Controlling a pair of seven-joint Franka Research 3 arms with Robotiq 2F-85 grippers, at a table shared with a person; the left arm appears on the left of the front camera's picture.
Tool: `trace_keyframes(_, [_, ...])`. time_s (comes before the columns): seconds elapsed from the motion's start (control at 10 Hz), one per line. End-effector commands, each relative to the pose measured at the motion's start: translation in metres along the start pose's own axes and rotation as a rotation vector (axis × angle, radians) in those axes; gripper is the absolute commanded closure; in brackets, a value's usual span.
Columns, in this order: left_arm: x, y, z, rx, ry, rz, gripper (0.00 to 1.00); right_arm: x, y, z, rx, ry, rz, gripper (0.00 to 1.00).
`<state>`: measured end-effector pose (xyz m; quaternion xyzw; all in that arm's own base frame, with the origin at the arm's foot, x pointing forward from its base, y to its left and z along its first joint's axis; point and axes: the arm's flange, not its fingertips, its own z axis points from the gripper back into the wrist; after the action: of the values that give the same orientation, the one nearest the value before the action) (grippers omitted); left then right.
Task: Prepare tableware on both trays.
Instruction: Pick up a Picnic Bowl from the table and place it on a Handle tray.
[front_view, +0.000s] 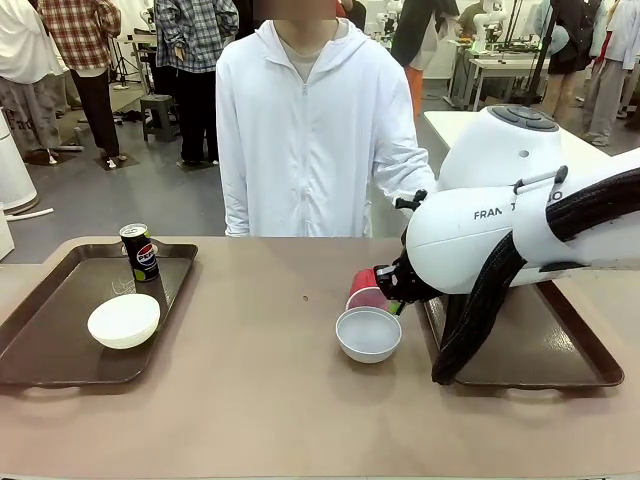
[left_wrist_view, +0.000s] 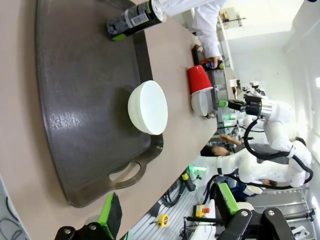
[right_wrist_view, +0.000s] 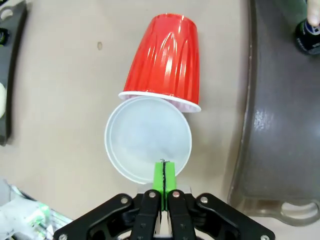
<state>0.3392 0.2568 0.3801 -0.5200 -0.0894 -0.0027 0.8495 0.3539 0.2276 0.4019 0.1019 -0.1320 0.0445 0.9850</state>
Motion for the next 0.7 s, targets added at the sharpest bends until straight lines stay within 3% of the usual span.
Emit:
trace_keyframes(0.0, [0.0019, -0.0036, 0.0016, -0.015, -0.016, 0.019, 0.00, -0.0198, -0.0134, -0.0133, 0.020, 0.027, 0.012, 1.00])
trace_keyframes(0.4, [0.0019, -0.0036, 0.0016, -0.015, -0.016, 0.019, 0.00, -0.0199, -0.0119, -0.0139, 0.014, 0.024, 0.030, 1.00])
trace_keyframes(0.5, [0.0019, -0.0036, 0.0016, -0.015, -0.016, 0.019, 0.00, -0.0201, -0.0122, -0.0145, 0.015, 0.027, 0.027, 0.79])
trace_keyframes(0.6, [0.0019, -0.0036, 0.0016, -0.015, -0.016, 0.019, 0.00, -0.0203, -0.0147, -0.0162, 0.007, 0.031, 0.024, 0.79])
